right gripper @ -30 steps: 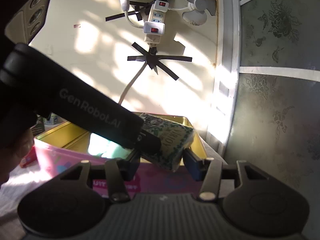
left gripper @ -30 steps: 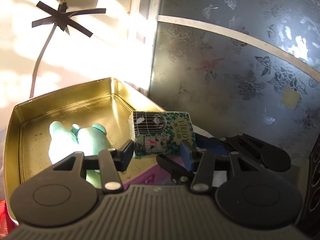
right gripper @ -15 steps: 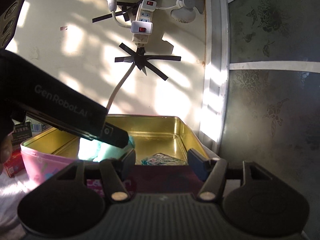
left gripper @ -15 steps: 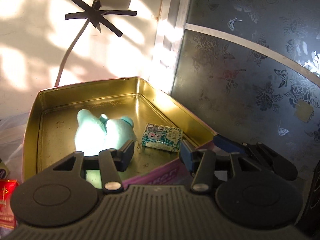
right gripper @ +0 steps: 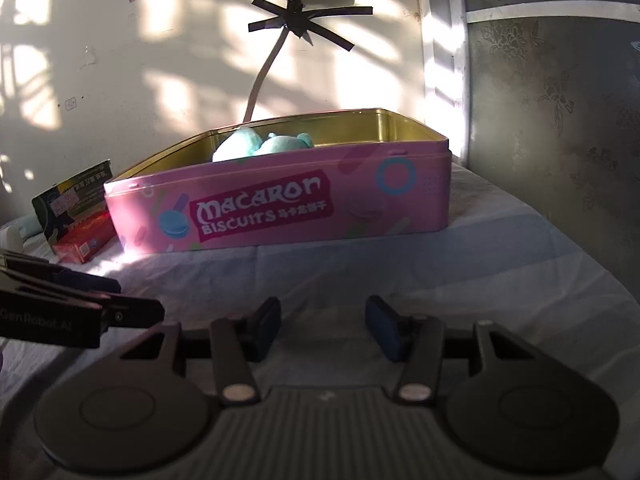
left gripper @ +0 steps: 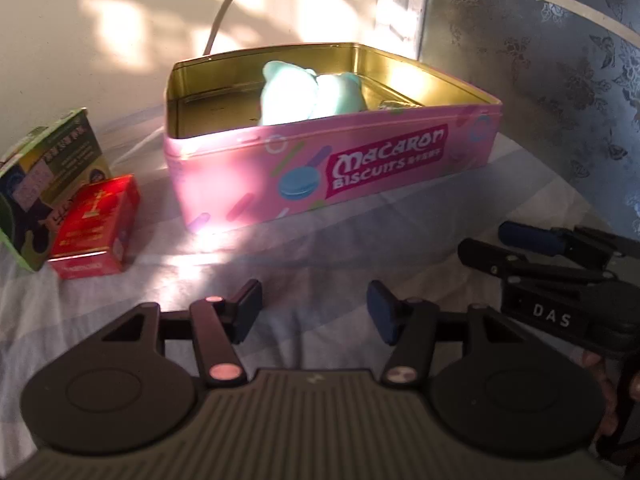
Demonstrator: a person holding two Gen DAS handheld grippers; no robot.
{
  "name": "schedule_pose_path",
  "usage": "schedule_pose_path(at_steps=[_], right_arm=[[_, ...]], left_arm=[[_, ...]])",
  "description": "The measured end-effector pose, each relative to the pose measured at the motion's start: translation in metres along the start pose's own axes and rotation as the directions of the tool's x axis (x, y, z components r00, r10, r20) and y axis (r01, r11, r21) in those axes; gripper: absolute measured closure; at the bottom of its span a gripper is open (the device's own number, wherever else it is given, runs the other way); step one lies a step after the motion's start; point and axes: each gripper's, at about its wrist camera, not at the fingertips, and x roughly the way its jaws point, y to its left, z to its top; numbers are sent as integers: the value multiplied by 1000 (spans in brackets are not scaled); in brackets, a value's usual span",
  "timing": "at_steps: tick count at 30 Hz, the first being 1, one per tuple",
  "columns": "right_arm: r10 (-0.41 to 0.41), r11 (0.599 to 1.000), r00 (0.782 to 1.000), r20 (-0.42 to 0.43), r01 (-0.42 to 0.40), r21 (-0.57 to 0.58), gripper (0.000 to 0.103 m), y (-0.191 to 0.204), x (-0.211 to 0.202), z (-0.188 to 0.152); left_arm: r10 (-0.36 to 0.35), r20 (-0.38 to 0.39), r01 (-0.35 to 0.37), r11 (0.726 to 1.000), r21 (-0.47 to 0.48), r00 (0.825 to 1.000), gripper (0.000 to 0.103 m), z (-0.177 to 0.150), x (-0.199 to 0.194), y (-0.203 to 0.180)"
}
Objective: Organize objects
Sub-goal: 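Withdraw the left gripper and move it toward the white vitamin bottle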
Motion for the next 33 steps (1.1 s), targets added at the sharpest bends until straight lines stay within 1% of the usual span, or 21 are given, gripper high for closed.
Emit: schedule_pose_path(at_steps=[2, 5, 8, 12, 19, 23, 29, 31, 32, 33], right_arm=[[22, 999, 1000, -15, -22, -35, 53, 12, -1, 0], [67, 994, 997, -35, -70, -84, 52, 34, -2, -1], [100, 983, 994, -49, -106, -147, 51, 61, -1, -1], [151, 963, 986, -70, -163, -215, 51, 94, 2, 2], [232, 923, 967, -104, -253, -290, 52, 147, 7, 4], [264, 905, 957, -117, -288, -313, 52, 171, 11, 4], [318, 882, 936, -149, -350, -315, 51, 202, 19, 8], [347, 866, 923, -163, -383, -322, 51, 214, 22, 10], [367, 855, 915, -171, -404, -327, 51, 222, 24, 12], [383, 844, 907, -177, -421, -331, 50, 228, 27, 13]], left_arm=[[36, 9, -36, 999, 0, 999, 43, -4, -4, 9], [84, 2, -84, 996, -35, 996, 42, -11, -10, 30], [144, 13, -143, 988, -54, 989, 40, -21, -20, 49], [201, 13, -199, 975, -95, 979, 37, -30, -30, 77], [289, 12, -283, 944, -170, 957, 35, -49, -48, 126], [319, 13, -310, 929, -203, 948, 35, -59, -58, 148], [364, 21, -347, 903, -255, 931, 30, -75, -74, 184], [397, 24, -376, 886, -270, 918, 29, -85, -84, 201], [398, 26, -375, 884, -280, 917, 28, -88, -88, 209], [397, 28, -372, 880, -295, 917, 25, -91, -93, 217]])
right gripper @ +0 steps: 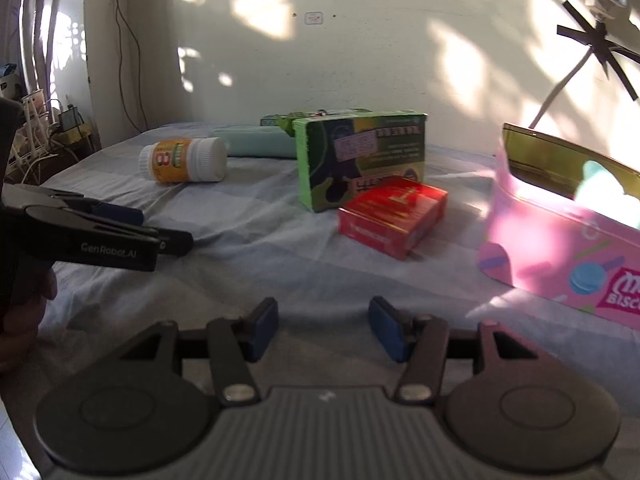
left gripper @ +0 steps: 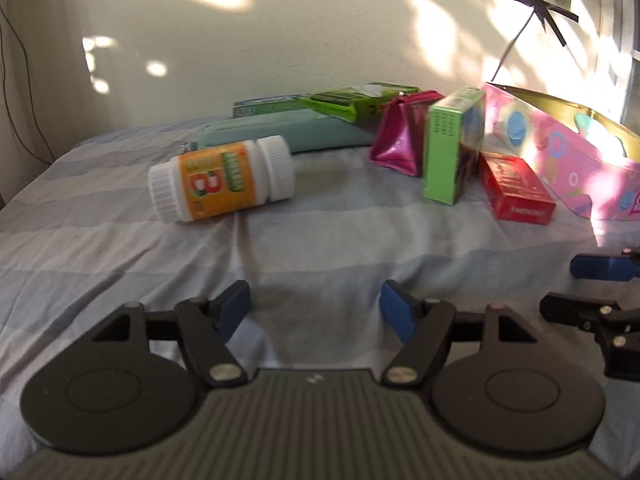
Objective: Organize objects
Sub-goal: 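Grasp the white vitamin bottle with the left gripper and lift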
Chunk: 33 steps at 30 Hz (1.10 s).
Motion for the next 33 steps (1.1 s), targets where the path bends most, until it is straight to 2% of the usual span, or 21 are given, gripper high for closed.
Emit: schedule_pose_path(at_steps=[2, 4, 7, 11, 12, 15, 16, 18, 20, 22, 26, 28, 31, 33], right_arm=[[47, 999, 999, 2, -47, -19, 50, 10, 11, 8], [87, 996, 996, 7, -87, -35, 50, 18, 24, 19], [133, 988, 991, 29, -130, -78, 47, 31, 44, 39], [184, 973, 982, 50, -174, -149, 41, 55, 75, 72], [199, 968, 979, 47, -189, -165, 39, 62, 84, 79], [238, 952, 970, 44, -224, -208, 17, 77, 113, 98], [246, 946, 968, 49, -229, -228, 12, 82, 121, 103], [248, 937, 968, 43, -229, -263, 12, 89, 137, 110], [274, 927, 962, 9, -262, -267, 11, 93, 151, 117], [298, 918, 955, -9, -289, -271, 4, 95, 160, 124], [317, 906, 946, -64, -322, -274, 8, 99, 176, 131], [311, 903, 944, -113, -331, -275, 11, 103, 184, 131], [303, 909, 947, -108, -321, -265, 18, 103, 184, 131], [308, 914, 946, -102, -324, -245, 18, 99, 182, 130]], left_arm=[[80, 8, -80, 996, -28, 997, 26, 0, -2, 19], [103, 18, -101, 991, -83, 995, 26, 4, -6, 46], [61, 36, -53, 977, -208, 997, 27, 23, -14, 86], [-5, 62, 21, 967, -253, 998, 26, 50, -6, 114], [-27, 57, 42, 964, -263, 998, 26, 54, -1, 118], [-82, 42, 91, 948, -305, 996, 26, 63, 20, 125], [-96, 39, 103, 942, -318, 995, 26, 64, 27, 126], [-131, 38, 137, 933, -333, 991, 26, 66, 37, 125], [-162, 45, 168, 927, -335, 986, 26, 68, 45, 125], [-184, 48, 190, 925, -330, 982, 26, 69, 51, 124], [-239, 53, 243, 908, -343, 969, 26, 68, 60, 123], [-236, 58, 242, 912, -331, 970, 26, 66, 61, 121], [-223, 62, 231, 917, -325, 973, 26, 66, 59, 119], [-218, 63, 227, 922, -313, 974, 28, 67, 55, 115]])
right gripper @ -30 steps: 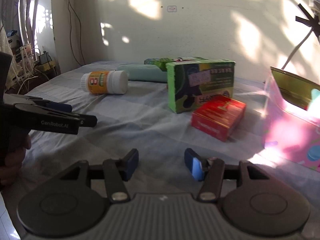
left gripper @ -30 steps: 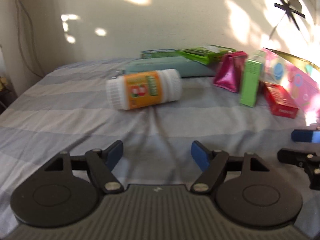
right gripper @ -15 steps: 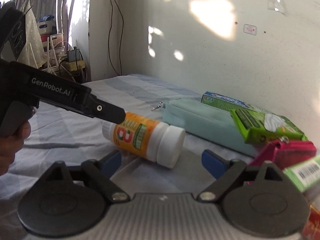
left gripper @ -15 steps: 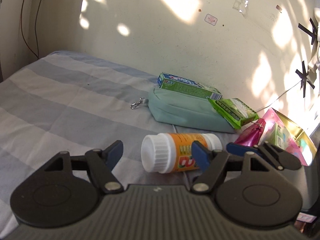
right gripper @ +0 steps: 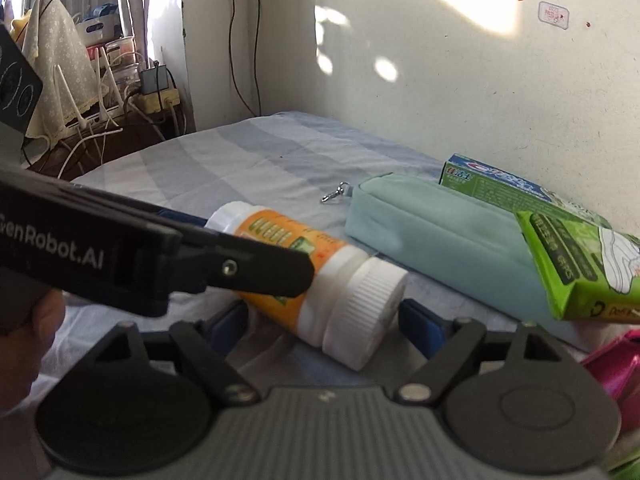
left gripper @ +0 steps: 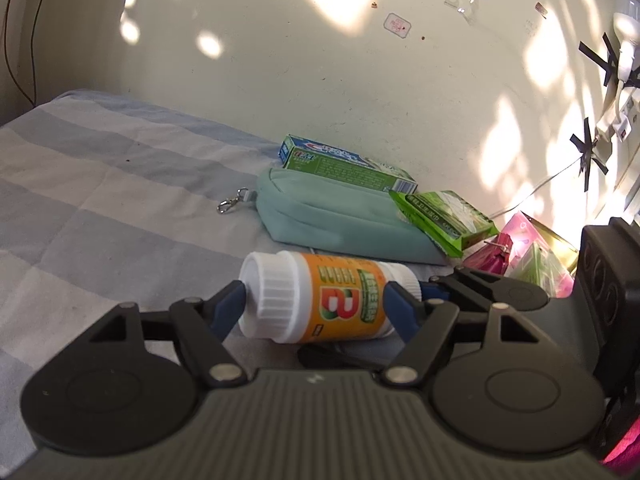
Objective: Organize objects
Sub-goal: 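Grasp the white vitamin bottle with the left gripper and lift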
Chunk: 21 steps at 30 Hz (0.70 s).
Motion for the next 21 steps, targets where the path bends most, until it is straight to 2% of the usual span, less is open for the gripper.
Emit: schedule_pose_path(at_steps=[7, 14, 18, 21], right_arm=[[-57, 997, 997, 50, 60, -50, 18, 22, -31, -20], [-99, 992, 990, 97, 106, -66, 18, 51, -98, -63], [-93, 994, 992, 81, 98, -57, 18, 61, -127, -87], [-100, 992, 993, 69, 105, -76, 19, 65, -136, -99]], left_arm=[[24, 31, -27, 996, 88, 999, 28, -16, -27, -31], [-39, 3, 39, 995, 91, 999, 28, -54, -54, -56], [-72, -4, 72, 991, 113, 997, 27, -75, -67, -72], [-80, -5, 80, 990, 113, 997, 27, -78, -72, -71]])
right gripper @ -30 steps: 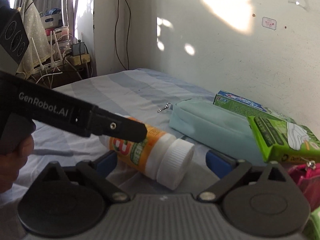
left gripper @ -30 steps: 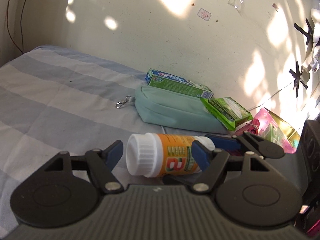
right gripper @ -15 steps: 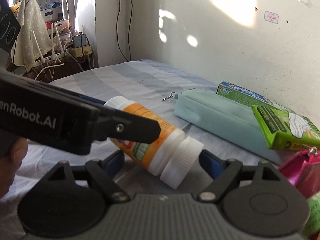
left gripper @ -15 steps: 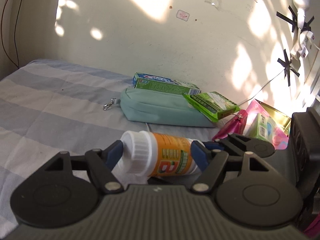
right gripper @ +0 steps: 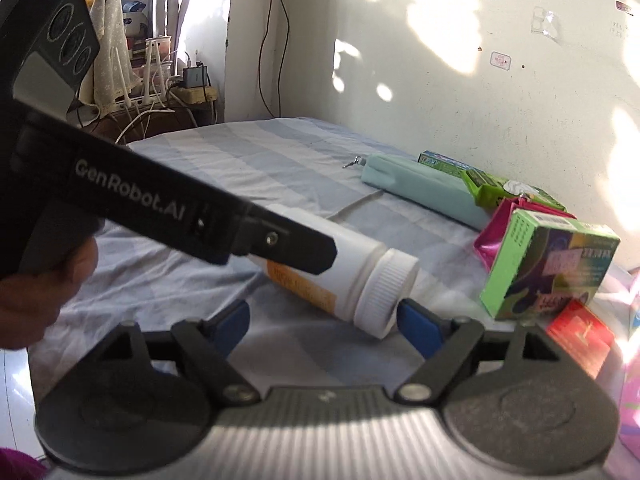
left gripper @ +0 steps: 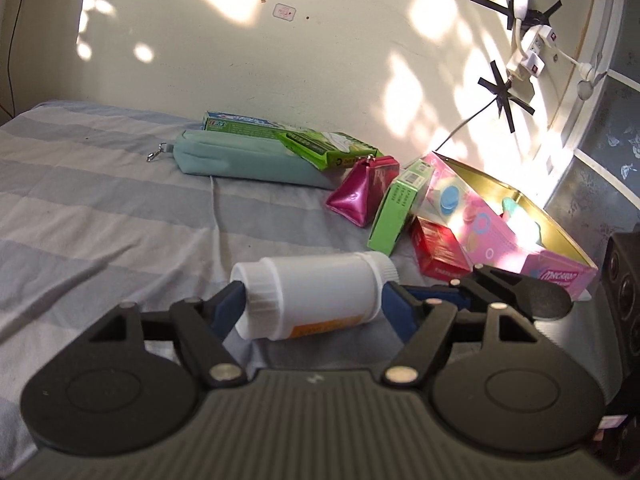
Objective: Organize objects
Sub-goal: 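Grasp the white vitamin bottle with the left gripper and lift, then carry the vitamin bottle into the pink tin and open the left gripper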
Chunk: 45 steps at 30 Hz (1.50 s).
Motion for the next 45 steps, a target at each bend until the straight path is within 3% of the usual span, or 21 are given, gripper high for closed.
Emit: schedule_pose_path(at_steps=[7, 12, 19, 21, 22, 23, 28, 33, 36, 40, 45], right_arm=[[13, 999, 1000, 20, -14, 45, 14, -10, 3, 5], [21, 1000, 1000, 3, -21, 4, 5, -19, 23, 13], [79, 996, 996, -39, -78, 48, 4, -54, 58, 31], [111, 992, 993, -46, -108, 63, 7, -61, 68, 36], [134, 989, 989, -57, -130, 69, 16, -63, 73, 38], [160, 985, 985, -69, -155, 75, 19, -63, 77, 38], [146, 988, 987, -61, -142, 63, 25, -56, 79, 34], [107, 993, 993, -50, -104, 59, 29, -45, 53, 23], [85, 995, 995, -46, -82, 56, 34, -40, 27, 7], [63, 997, 997, -36, -61, 52, 50, -39, -16, -23], [-66, 994, 997, -46, 69, 79, 51, -50, -62, -62]], left_arm=[[-27, -13, 26, 993, -119, 1000, 27, 10, -4, 30], [-68, -36, 62, 988, -138, 997, 27, 15, 12, 37], [-97, -43, 89, 984, -153, 994, 30, 35, 41, 54], [-114, -55, 103, 981, -162, 992, 34, 38, 48, 58], [-126, -64, 114, 979, -168, 990, 37, 37, 50, 59], [-124, -71, 111, 980, -166, 990, 38, 36, 52, 60], [-122, -49, 111, 978, -175, 991, 37, 33, 48, 61], [-118, -53, 111, 986, -128, 992, 37, 27, 36, 35], [-153, -72, 146, 985, -89, 986, 39, 18, 33, 11], [-250, -155, 246, 968, -41, 956, 39, 5, 46, -37], [-301, -243, 327, 942, 73, 922, 39, -9, 72, -102]])
